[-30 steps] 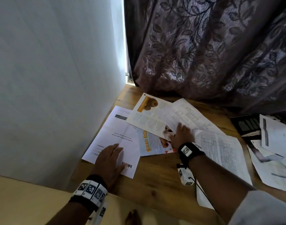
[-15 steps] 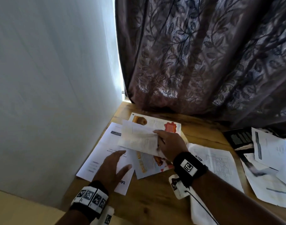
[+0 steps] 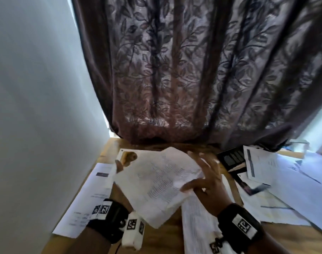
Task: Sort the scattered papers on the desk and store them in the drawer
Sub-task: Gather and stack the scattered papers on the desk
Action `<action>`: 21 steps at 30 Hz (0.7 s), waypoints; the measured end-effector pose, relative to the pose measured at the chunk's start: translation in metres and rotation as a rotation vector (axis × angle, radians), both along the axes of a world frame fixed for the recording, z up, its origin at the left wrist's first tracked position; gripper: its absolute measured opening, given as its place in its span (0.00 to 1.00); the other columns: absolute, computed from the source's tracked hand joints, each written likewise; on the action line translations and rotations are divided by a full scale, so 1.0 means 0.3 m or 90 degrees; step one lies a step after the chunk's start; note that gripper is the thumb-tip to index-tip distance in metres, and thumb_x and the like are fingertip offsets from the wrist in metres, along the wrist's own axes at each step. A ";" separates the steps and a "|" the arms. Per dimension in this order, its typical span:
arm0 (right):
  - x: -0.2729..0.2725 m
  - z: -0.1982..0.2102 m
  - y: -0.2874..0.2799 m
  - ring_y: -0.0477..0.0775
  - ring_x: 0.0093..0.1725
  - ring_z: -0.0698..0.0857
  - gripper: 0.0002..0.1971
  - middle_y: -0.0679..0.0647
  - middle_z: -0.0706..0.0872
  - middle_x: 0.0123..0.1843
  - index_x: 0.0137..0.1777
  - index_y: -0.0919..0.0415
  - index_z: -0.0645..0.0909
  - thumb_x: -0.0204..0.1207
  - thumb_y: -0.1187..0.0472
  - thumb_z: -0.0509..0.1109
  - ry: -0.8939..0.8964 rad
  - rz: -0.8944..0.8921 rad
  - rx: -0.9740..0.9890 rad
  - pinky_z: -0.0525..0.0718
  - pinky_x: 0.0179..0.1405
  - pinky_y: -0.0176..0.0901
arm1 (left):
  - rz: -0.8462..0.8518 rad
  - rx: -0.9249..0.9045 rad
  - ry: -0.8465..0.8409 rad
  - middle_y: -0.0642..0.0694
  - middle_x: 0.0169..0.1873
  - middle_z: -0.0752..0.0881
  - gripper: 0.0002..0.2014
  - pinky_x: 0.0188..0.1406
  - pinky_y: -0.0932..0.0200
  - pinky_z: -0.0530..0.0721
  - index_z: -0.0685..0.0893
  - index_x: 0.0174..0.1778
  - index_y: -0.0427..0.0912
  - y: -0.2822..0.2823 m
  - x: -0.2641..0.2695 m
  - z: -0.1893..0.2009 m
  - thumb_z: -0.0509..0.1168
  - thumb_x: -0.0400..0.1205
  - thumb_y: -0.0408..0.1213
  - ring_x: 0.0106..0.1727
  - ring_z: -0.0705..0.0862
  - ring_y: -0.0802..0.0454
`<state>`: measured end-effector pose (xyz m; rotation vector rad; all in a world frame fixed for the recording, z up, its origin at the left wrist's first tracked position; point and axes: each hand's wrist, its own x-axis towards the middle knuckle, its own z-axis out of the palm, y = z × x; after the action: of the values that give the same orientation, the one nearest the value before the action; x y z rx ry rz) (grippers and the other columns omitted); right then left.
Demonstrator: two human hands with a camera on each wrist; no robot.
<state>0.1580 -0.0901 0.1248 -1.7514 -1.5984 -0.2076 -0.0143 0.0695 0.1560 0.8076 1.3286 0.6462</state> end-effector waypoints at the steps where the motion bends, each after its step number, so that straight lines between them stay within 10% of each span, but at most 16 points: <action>1: 0.025 -0.007 -0.036 0.63 0.84 0.63 0.12 0.48 0.68 0.85 0.36 0.36 0.90 0.72 0.59 0.77 0.000 -0.024 -0.006 0.68 0.73 0.73 | -0.049 0.012 -0.017 0.37 0.47 0.83 0.23 0.54 0.41 0.85 0.82 0.54 0.37 0.001 0.012 -0.040 0.46 0.91 0.48 0.48 0.82 0.39; 6: 0.150 -0.091 -0.177 0.63 0.86 0.59 0.18 0.51 0.64 0.87 0.35 0.36 0.90 0.72 0.66 0.81 0.066 -0.094 -0.017 0.62 0.82 0.62 | -0.461 -0.052 -0.241 0.29 0.58 0.87 0.13 0.60 0.28 0.82 0.85 0.63 0.34 -0.052 0.041 -0.169 0.64 0.85 0.34 0.58 0.87 0.31; 11: 0.227 -0.161 -0.271 0.50 0.82 0.69 0.34 0.33 0.63 0.84 0.57 0.37 0.87 0.75 0.83 0.64 0.262 -0.222 -0.003 0.75 0.73 0.36 | -0.652 0.263 -0.120 0.42 0.60 0.89 0.14 0.61 0.32 0.84 0.83 0.65 0.39 -0.114 0.135 -0.225 0.66 0.83 0.30 0.61 0.88 0.40; 14: 0.226 -0.108 -0.288 0.47 0.82 0.66 0.20 0.36 0.65 0.82 0.70 0.45 0.82 0.83 0.67 0.68 0.169 -0.293 -0.014 0.74 0.78 0.54 | -0.702 0.461 0.077 0.56 0.59 0.88 0.13 0.62 0.49 0.86 0.84 0.63 0.48 -0.131 0.181 -0.183 0.67 0.83 0.38 0.61 0.87 0.55; 18: 0.211 0.044 -0.231 0.50 0.88 0.48 0.34 0.40 0.52 0.89 0.85 0.40 0.62 0.80 0.44 0.69 -0.149 -0.116 -0.143 0.48 0.86 0.62 | -0.828 0.697 0.263 0.53 0.53 0.90 0.11 0.55 0.52 0.86 0.86 0.57 0.45 -0.126 0.259 -0.049 0.66 0.83 0.45 0.51 0.87 0.56; 21: 0.215 0.122 -0.148 0.50 0.82 0.67 0.25 0.40 0.76 0.76 0.72 0.37 0.77 0.76 0.35 0.68 -0.290 -0.091 -0.227 0.47 0.80 0.80 | -0.929 0.797 0.271 0.50 0.49 0.89 0.13 0.51 0.58 0.83 0.87 0.55 0.41 -0.110 0.297 0.029 0.67 0.82 0.45 0.48 0.85 0.56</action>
<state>0.2224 -0.1345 0.1614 -2.2139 -1.9187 -0.4375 0.0748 0.0364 0.1648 2.6299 0.1995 -0.0149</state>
